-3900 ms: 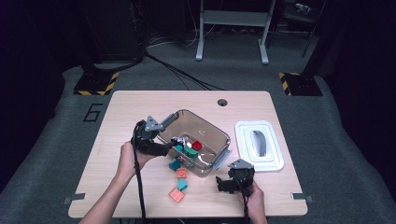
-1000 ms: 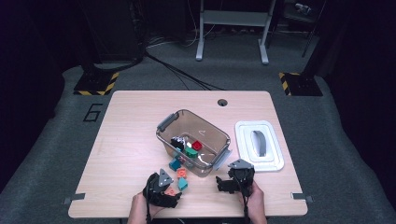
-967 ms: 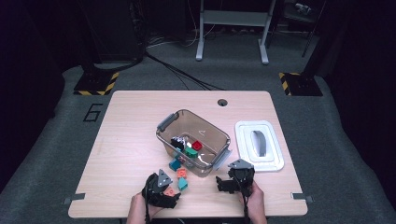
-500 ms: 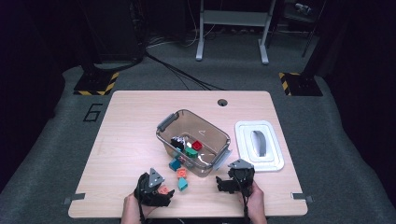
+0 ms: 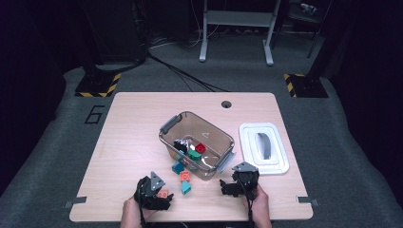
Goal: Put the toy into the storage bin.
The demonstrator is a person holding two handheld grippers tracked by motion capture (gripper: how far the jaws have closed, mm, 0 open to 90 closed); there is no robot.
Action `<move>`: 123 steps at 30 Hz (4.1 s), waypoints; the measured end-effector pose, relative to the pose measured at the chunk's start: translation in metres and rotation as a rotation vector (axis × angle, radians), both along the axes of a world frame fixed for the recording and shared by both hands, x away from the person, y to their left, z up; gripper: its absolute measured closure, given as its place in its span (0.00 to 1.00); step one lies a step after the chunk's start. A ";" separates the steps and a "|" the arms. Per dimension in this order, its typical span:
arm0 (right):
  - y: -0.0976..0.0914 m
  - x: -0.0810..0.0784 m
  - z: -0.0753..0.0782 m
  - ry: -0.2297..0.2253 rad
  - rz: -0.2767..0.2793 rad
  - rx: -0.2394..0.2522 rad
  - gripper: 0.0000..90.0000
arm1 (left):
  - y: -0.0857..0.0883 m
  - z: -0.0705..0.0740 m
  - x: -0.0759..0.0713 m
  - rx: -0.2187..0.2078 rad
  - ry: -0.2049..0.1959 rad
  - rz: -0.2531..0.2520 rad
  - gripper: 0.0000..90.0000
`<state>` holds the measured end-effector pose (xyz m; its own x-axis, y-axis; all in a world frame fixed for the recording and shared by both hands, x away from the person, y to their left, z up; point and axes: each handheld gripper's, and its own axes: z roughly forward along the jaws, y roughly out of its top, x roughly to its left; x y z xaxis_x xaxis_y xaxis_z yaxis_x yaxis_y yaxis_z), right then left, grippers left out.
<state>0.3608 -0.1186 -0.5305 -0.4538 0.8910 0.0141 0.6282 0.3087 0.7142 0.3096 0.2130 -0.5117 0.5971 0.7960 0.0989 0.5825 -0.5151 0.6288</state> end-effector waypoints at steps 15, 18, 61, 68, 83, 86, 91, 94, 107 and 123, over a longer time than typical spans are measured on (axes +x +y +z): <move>0.000 0.000 0.000 0.000 0.000 0.000 0.00 | 0.014 0.004 0.002 -0.004 0.023 0.011 0.21; 0.000 0.000 0.000 0.000 0.000 0.000 0.00 | 0.009 0.003 0.005 -0.019 0.034 -0.008 0.27; 0.000 0.000 0.000 0.001 -0.003 0.001 0.00 | 0.025 0.049 0.030 -0.014 -0.038 -0.041 0.65; 0.000 0.000 0.000 0.001 -0.003 0.001 0.00 | 0.030 0.061 0.038 -0.010 -0.056 -0.038 0.65; 0.000 0.000 0.000 0.001 -0.003 0.001 0.00 | 0.036 0.092 0.055 -0.009 -0.089 -0.031 0.65; 0.000 0.000 0.000 0.001 -0.004 0.001 0.00 | 0.036 0.101 0.059 -0.017 -0.101 -0.028 0.65; 0.000 0.000 0.000 0.000 -0.006 0.002 0.00 | 0.034 0.115 0.066 -0.015 -0.122 -0.029 0.65; 0.000 0.000 0.000 0.000 -0.004 0.001 0.00 | 0.031 0.123 0.071 -0.013 -0.132 -0.032 0.65; 0.000 0.000 0.000 0.002 -0.003 0.001 0.00 | 0.011 0.153 0.093 -0.004 -0.182 -0.050 0.65; 0.000 0.000 0.000 0.001 -0.003 0.001 0.00 | -0.022 0.152 0.118 -0.024 -0.164 -0.091 0.65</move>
<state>0.3608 -0.1187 -0.5305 -0.4513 0.8923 0.0151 0.6295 0.3063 0.7140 0.4276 0.1914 -0.3596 0.6443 0.7428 0.1821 0.4231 -0.5446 0.7242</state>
